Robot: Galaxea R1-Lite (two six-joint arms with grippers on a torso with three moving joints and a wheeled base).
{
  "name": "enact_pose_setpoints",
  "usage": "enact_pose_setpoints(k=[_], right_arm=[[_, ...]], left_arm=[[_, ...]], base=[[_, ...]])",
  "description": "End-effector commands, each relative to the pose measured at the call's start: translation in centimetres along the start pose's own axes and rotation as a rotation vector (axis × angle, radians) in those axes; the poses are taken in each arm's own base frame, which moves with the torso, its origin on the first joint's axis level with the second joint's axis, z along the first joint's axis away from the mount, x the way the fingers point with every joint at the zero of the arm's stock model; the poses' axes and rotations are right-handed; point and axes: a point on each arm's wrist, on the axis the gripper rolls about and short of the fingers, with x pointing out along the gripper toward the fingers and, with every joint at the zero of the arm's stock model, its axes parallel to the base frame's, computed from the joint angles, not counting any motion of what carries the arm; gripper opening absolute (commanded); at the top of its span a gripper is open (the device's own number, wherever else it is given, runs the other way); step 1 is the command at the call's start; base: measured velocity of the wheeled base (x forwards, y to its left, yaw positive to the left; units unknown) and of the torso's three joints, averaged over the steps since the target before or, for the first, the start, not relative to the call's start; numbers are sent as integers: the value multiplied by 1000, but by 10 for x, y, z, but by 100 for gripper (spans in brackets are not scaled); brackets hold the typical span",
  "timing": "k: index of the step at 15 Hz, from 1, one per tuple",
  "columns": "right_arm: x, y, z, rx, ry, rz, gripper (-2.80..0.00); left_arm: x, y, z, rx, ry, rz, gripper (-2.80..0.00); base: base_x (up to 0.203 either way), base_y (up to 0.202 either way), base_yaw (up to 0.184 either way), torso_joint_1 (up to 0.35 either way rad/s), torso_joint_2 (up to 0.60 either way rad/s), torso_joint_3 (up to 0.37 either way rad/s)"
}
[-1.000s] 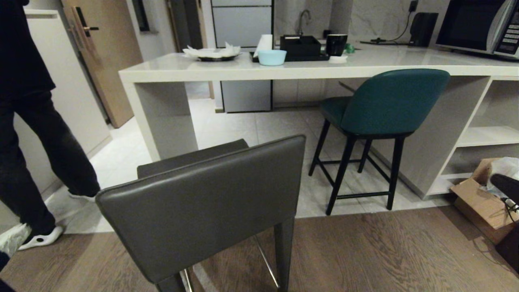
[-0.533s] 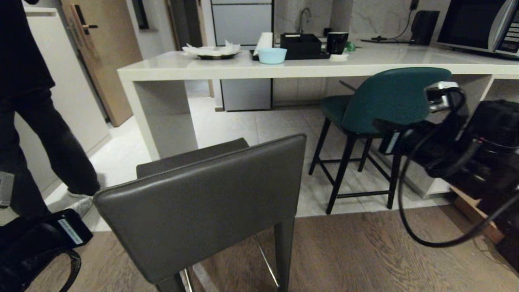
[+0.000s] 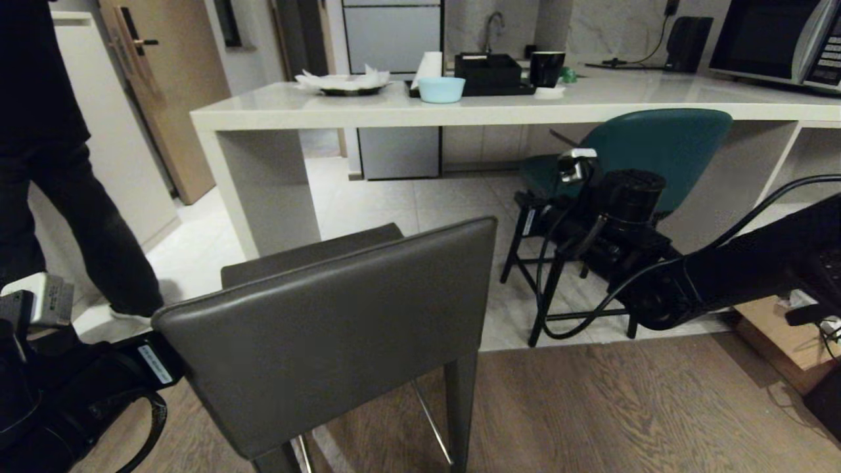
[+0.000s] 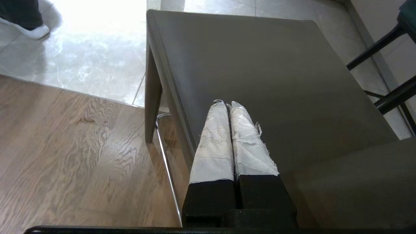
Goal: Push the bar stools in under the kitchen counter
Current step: Push the gray chair back under the dining table
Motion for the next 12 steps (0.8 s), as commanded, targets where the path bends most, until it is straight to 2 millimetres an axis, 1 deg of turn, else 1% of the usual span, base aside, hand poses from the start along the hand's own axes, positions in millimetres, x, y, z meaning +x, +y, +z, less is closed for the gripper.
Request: enact_pose_setpoints(k=[1, 3, 4, 5, 7, 9, 10, 12], right_arm=[[15, 23, -32, 15, 53, 53, -280], [10, 50, -41, 40, 84, 111, -280], [7, 61, -42, 49, 79, 137, -280], [3, 68, -40, 61, 70, 154, -280], [-5, 74, -34, 76, 69, 168, -280], [-9, 72, -32, 87, 75, 163, -280], [-12, 71, -31, 94, 79, 161, -280], [-21, 71, -28, 98, 84, 166, -280]], left_arm=[[0, -4, -1, 3, 6, -18, -280], [3, -6, -2, 5, 13, -22, -280], [4, -6, -3, 6, 18, -21, -280], [4, -6, -3, 5, 20, -20, -280], [5, -7, -3, 6, 21, -20, -280], [8, -9, -2, 4, 21, -22, -280], [12, -10, -2, 8, 27, -20, -280], [26, -16, -4, 20, 51, -13, -280]], base=[[0, 0, 0, 0, 0, 0], [0, 0, 0, 0, 0, 0], [0, 0, 0, 0, 0, 0], [0, 0, 0, 0, 0, 0], [0, 0, 0, 0, 0, 0], [0, 0, 0, 0, 0, 0], [0, 0, 0, 0, 0, 0], [0, 0, 0, 0, 0, 0]])
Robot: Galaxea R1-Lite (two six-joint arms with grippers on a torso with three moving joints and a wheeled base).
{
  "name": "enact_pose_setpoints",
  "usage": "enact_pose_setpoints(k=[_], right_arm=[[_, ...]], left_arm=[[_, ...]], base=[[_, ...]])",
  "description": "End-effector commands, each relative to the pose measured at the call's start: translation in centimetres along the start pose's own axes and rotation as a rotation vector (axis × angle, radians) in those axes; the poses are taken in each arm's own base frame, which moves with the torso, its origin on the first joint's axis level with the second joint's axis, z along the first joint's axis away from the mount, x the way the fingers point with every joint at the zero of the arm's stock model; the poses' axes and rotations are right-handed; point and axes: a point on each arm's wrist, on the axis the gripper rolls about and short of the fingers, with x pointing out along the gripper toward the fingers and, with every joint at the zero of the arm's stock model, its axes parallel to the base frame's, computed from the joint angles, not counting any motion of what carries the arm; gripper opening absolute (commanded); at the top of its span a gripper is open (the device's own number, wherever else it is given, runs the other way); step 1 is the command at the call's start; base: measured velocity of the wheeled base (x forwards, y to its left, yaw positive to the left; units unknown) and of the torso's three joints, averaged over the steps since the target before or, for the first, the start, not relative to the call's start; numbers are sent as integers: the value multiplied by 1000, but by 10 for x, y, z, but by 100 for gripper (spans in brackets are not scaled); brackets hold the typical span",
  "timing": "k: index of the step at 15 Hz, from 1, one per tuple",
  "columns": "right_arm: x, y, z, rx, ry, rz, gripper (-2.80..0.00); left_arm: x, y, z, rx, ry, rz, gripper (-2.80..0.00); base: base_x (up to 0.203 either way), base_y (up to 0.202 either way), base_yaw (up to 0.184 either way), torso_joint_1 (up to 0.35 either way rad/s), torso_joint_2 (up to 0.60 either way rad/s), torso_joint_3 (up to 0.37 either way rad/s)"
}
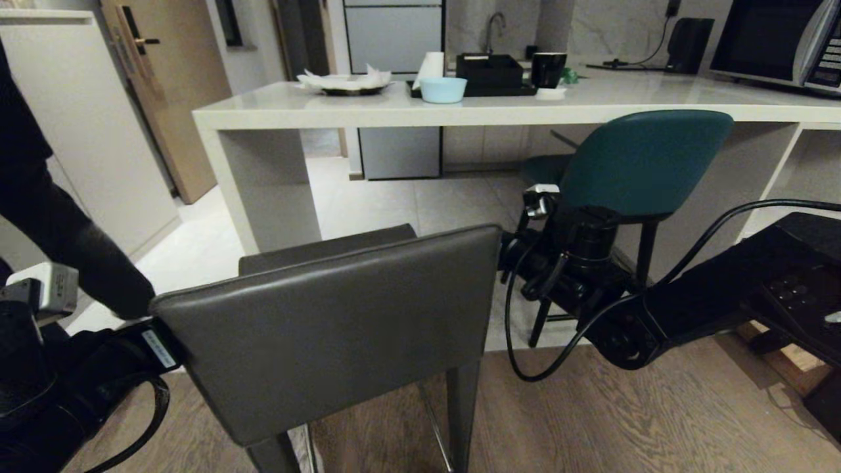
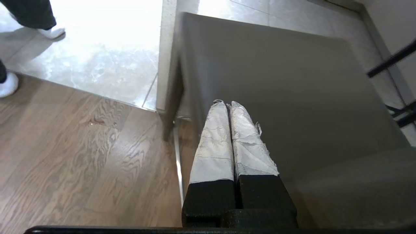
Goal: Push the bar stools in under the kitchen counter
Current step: Push the gray chair back under the dining table
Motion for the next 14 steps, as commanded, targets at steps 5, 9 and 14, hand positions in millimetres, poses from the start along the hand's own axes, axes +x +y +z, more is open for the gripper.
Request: enact_pose_setpoints(k=[5, 9, 14], right_arm=[[-33, 7, 18, 0, -35, 25, -280], [-34, 1, 14, 2, -31, 10, -280], [-35, -17, 19, 2, -46, -38, -280]], left_arm=[[54, -23, 0, 21, 43, 5, -280], [65, -28, 4, 18, 32, 3, -280], [63, -26, 6, 15, 4, -4, -280]], base=[[0, 0, 0, 0, 0, 0], [0, 0, 0, 0, 0, 0], [0, 0, 0, 0, 0, 0]])
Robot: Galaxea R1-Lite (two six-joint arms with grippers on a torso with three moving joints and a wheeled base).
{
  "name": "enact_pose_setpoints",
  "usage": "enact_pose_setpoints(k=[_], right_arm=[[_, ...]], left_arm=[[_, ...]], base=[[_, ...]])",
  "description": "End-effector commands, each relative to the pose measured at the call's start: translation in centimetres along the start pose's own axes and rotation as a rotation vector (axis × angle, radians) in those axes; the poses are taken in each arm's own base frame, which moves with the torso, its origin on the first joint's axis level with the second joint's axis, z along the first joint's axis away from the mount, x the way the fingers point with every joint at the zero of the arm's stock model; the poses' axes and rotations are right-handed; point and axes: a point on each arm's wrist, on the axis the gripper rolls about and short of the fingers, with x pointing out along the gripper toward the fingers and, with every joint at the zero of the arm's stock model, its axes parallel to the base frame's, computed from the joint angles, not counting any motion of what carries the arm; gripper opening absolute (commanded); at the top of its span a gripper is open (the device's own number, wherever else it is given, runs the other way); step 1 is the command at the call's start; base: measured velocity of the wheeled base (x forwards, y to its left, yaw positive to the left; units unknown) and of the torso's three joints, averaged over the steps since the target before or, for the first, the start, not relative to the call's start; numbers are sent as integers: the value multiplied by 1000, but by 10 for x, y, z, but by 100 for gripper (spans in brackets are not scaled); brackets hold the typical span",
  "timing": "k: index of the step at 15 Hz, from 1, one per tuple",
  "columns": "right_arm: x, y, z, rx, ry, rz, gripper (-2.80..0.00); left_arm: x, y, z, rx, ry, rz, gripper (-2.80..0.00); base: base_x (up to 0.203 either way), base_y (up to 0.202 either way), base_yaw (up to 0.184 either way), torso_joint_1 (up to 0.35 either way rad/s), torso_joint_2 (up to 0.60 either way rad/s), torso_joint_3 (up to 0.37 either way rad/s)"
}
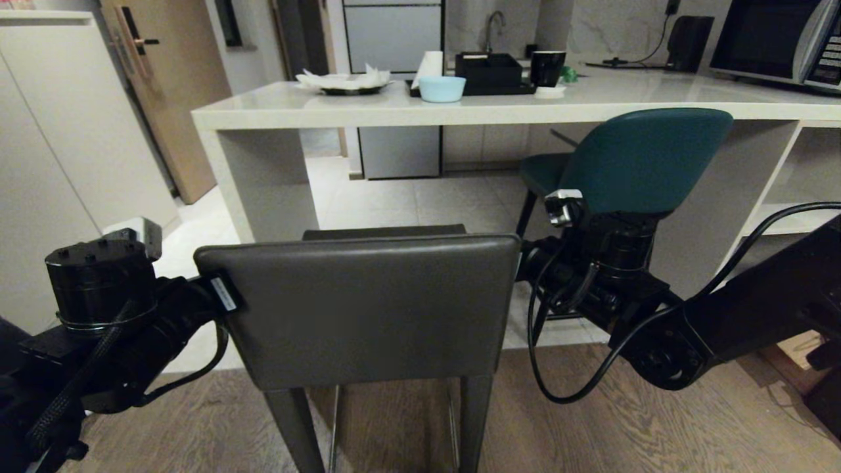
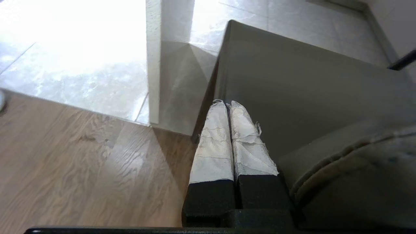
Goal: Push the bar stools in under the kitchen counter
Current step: Push the gray chair back under the dining table
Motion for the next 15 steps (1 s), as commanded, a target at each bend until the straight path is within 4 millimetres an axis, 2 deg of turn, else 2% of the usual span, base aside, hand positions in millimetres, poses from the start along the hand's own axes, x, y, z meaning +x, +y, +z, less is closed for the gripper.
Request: enact_pose_setpoints(k=[1, 6, 8, 10, 12, 13, 15], right_arm=[[-6, -12, 16, 2, -49, -35, -280], [-28, -35, 52, 31, -105, -114, -280], [-41, -35, 61, 35, -102, -123, -280], [-59, -31, 66, 37, -94, -126, -280], [-83, -20, 60, 42, -51, -108, -280], [-94, -4, 54, 45, -21, -61, -280], [-116, 27, 52, 48, 34, 58, -280]], left_arm=[[-10, 5, 0, -10, -14, 3, -280], [-41, 19, 26, -65, -137, -11, -280], [-57, 20, 39, -82, -187, -77, -280], [-63, 28, 41, -81, -196, -83, -280], [-77, 36, 24, -39, -137, -153, -280], [-81, 39, 15, -13, -93, -217, -280], [-75, 38, 9, 0, -58, -239, -280]], base=[[0, 0, 0, 0, 0, 0], [0, 0, 0, 0, 0, 0], [0, 0, 0, 0, 0, 0], [0, 0, 0, 0, 0, 0], [0, 0, 0, 0, 0, 0], [0, 0, 0, 0, 0, 0], [0, 0, 0, 0, 0, 0]])
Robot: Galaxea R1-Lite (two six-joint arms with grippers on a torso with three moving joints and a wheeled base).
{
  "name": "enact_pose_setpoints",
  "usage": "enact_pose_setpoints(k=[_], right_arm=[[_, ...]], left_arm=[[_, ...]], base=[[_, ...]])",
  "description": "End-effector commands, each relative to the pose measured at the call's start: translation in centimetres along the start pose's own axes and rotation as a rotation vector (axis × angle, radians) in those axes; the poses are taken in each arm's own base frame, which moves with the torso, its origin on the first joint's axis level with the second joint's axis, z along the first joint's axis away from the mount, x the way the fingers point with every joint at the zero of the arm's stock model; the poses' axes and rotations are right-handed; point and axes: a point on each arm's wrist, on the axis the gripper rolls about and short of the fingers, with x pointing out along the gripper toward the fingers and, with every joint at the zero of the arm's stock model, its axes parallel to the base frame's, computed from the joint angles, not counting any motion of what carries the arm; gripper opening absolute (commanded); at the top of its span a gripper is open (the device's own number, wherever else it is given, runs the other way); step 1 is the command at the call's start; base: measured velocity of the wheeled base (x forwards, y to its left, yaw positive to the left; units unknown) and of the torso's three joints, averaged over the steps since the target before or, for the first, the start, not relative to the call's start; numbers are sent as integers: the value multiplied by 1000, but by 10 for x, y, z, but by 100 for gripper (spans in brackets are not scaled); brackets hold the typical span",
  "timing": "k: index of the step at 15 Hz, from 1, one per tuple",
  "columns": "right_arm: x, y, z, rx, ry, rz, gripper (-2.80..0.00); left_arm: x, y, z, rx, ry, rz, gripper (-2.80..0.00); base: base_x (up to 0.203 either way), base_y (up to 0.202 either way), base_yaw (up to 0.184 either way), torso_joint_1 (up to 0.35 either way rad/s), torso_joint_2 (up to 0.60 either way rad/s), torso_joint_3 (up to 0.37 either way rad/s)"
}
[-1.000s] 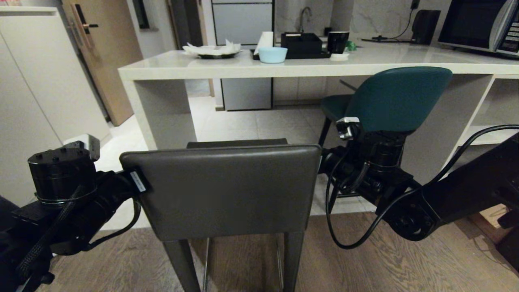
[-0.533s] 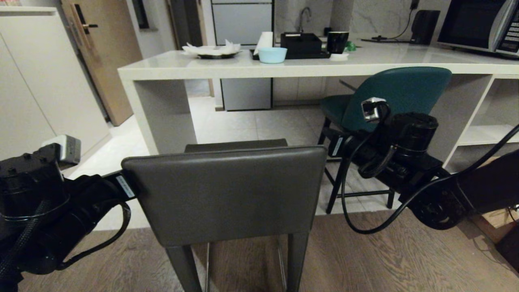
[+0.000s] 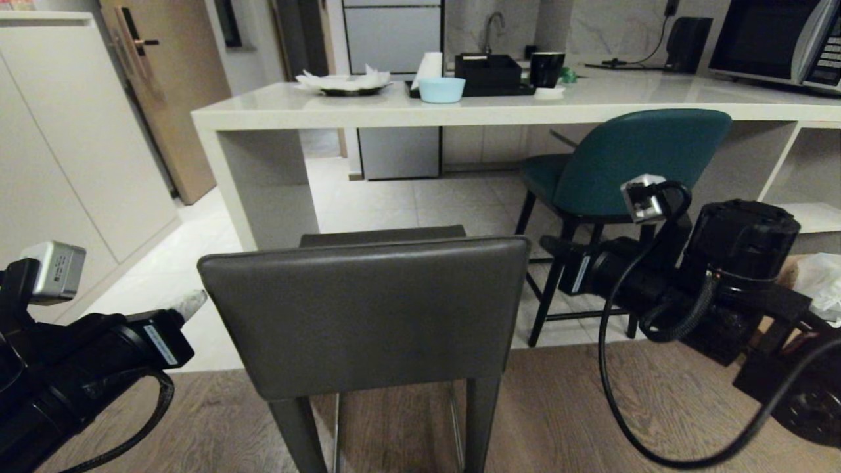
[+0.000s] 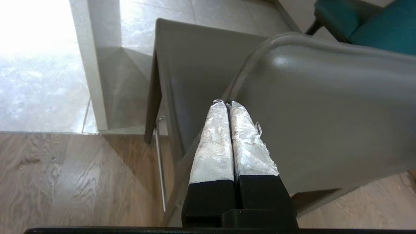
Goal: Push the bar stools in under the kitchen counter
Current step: Push the gray chair back under the dining table
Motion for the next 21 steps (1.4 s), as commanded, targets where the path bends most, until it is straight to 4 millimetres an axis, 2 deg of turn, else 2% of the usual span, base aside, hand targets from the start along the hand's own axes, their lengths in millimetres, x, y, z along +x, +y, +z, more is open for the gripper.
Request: enact_pose_setpoints(k=[1, 3, 7, 9, 16, 19, 21], right_arm=[[-34, 34, 5, -4, 29, 140, -280], [-37, 45, -5, -8, 94, 189, -280], [-23, 46, -20, -9, 151, 185, -280], [-13, 46, -27, -10, 171, 183, -280], [25, 39, -32, -6, 173, 150, -280], [29, 34, -38, -6, 187, 132, -280], [25, 32, -36, -4, 183, 126, -280]], left_arm=[[4, 0, -3, 4, 7, -8, -280], [18, 2, -12, 19, 45, -6, -280], [56, 6, -35, 39, 47, -14, -280], [69, 6, -41, 48, 10, -46, -280], [96, 4, -33, 74, -45, -75, -280], [103, 7, -40, 88, -21, -64, -280], [93, 5, -38, 88, -25, -73, -280]], base=[[0, 0, 0, 0, 0, 0], [0, 0, 0, 0, 0, 0], [0, 0, 0, 0, 0, 0], [0, 0, 0, 0, 0, 0], [0, 0, 0, 0, 0, 0], [0, 0, 0, 0, 0, 0], [0, 0, 0, 0, 0, 0]])
